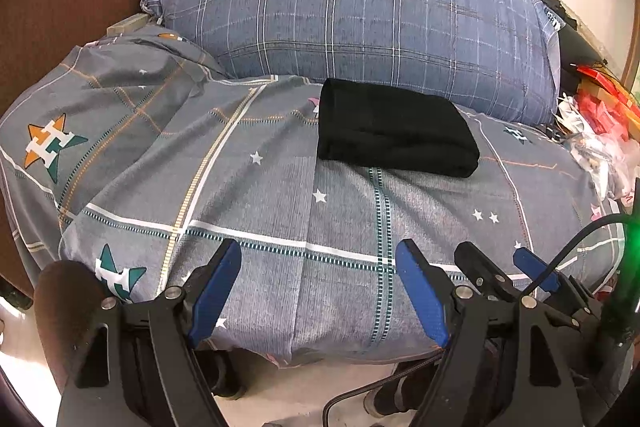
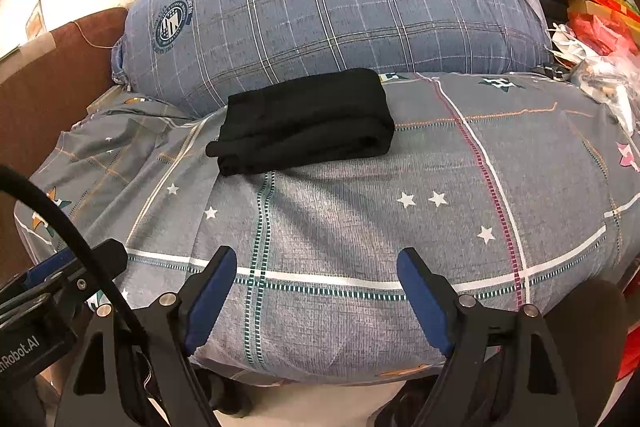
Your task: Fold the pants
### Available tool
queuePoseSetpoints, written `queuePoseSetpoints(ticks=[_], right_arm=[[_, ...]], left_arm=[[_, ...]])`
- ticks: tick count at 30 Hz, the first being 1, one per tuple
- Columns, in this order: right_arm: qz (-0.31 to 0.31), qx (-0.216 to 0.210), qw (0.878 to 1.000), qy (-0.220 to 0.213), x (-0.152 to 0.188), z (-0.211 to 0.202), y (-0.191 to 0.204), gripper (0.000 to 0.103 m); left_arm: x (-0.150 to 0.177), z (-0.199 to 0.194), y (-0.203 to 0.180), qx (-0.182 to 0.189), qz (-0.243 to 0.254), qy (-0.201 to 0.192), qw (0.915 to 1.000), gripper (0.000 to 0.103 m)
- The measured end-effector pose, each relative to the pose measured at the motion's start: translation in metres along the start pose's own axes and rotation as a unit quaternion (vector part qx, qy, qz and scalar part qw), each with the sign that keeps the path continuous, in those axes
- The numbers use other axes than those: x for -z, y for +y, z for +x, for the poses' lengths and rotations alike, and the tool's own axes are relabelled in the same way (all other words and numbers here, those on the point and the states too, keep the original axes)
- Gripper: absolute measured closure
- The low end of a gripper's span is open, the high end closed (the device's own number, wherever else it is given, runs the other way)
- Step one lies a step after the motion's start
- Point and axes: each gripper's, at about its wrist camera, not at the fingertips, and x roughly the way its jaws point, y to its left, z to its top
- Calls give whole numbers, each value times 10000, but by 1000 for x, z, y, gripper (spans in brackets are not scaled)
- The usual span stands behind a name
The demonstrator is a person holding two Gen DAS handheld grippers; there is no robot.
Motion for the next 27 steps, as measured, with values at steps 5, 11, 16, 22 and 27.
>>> queuePoseSetpoints(ticks=[5, 11, 16, 22, 27], right_arm=[[29, 10, 10000, 88, 2, 6, -2, 16], [162, 56, 9997, 145, 2, 14, -12, 16], [286, 99, 9989, 366, 7, 30, -21, 16], [310, 54, 9981, 538, 8, 41, -25, 16], [313, 132, 9991, 264, -6, 36, -32, 16]], left_arm=[[2, 9, 3, -12, -59, 123, 9999, 24], [3, 28, 10, -76, -151, 308, 9994, 24], [7, 48, 13, -93, -201, 582, 9981, 24], [8, 68, 20, -53, -308, 1013, 9944, 24], [-15, 71, 27, 31, -330, 761, 9965, 24]])
